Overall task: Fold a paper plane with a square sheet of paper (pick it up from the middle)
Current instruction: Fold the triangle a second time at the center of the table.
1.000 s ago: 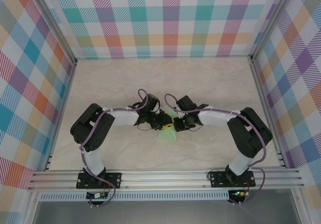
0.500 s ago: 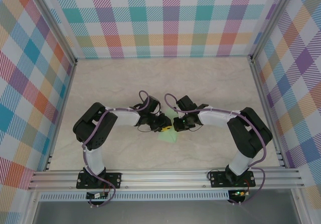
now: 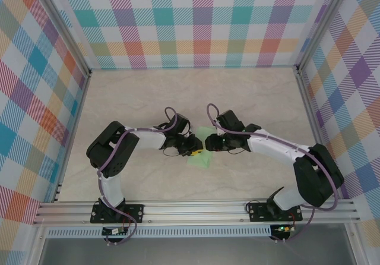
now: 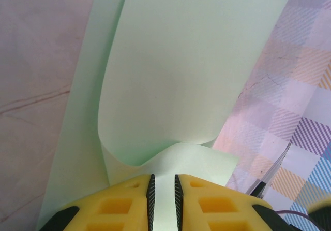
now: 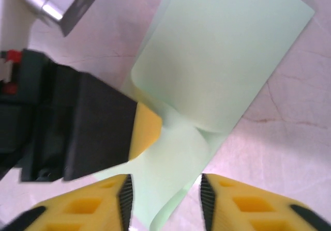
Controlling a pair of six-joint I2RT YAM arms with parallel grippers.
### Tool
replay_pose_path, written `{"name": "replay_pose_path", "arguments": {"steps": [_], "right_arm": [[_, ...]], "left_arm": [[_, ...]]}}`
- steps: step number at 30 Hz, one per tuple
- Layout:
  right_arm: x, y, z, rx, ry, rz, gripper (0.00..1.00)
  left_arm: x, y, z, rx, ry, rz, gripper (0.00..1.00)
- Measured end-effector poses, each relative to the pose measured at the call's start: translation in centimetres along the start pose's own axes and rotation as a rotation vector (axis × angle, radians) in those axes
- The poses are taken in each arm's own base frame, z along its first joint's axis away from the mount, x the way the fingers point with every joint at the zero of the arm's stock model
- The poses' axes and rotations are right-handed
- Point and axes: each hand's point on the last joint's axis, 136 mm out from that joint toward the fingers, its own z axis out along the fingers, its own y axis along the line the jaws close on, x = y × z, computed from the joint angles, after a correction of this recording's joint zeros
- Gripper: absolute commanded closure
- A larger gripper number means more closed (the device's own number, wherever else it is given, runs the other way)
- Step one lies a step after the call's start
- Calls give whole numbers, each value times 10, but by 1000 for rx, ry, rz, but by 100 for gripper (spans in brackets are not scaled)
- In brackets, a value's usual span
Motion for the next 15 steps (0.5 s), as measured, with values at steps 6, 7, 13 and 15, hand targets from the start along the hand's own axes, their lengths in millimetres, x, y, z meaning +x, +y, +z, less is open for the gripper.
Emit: {"name": "replay_pose_path", "arguments": {"steps": [6, 7, 13, 15], "right_arm": [[32, 11, 6, -136, 85, 130, 90], [37, 13, 7, -152, 101, 150, 90], [47, 29, 18, -211, 164, 191, 92], [52, 32, 25, -206, 194, 201, 92]], "left_arm": [[0, 0, 0, 0, 0, 0, 80], [0, 0, 0, 0, 0, 0, 80], [0, 0, 0, 0, 0, 0, 80], [0, 0, 0, 0, 0, 0, 80]]}}
